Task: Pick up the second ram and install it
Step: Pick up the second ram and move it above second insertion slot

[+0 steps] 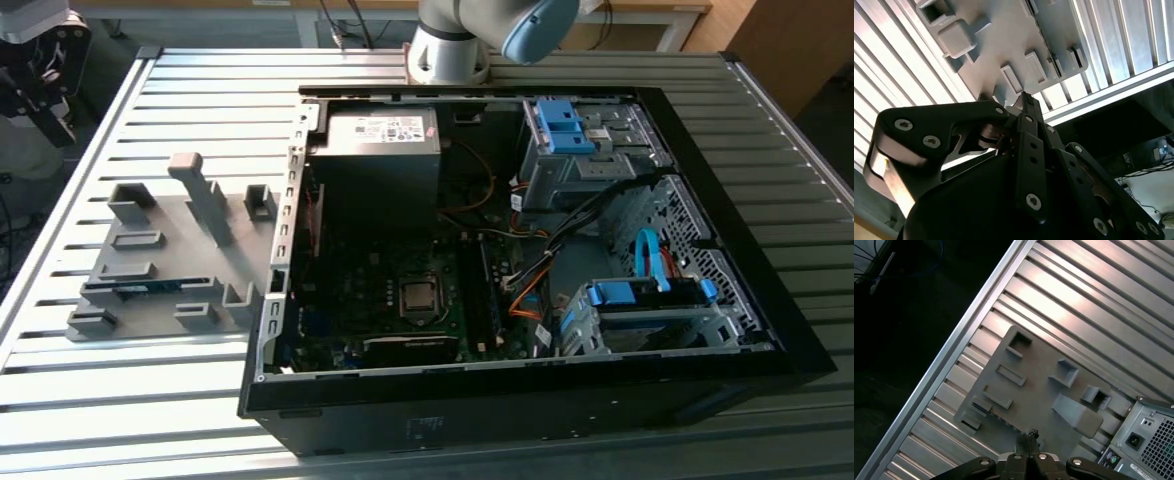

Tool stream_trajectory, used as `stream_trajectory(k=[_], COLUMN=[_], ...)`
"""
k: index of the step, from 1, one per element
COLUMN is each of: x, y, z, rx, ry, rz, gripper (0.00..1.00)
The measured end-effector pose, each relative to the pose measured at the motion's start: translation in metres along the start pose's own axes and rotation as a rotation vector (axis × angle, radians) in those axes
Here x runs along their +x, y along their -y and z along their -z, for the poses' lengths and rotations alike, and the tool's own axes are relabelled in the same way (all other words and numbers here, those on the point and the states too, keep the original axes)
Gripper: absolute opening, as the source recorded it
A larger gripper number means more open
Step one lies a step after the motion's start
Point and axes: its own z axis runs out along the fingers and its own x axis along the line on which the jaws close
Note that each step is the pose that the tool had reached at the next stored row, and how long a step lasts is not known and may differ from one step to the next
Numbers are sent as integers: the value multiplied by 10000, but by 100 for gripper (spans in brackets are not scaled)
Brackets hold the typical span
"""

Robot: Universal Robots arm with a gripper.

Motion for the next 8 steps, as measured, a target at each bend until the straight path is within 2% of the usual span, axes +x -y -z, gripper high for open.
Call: stream_trajectory(k=[8], x=[3], y=[-1], z=[-1], rx=[-7], ry=[-31], rz=[1104], gripper=[11])
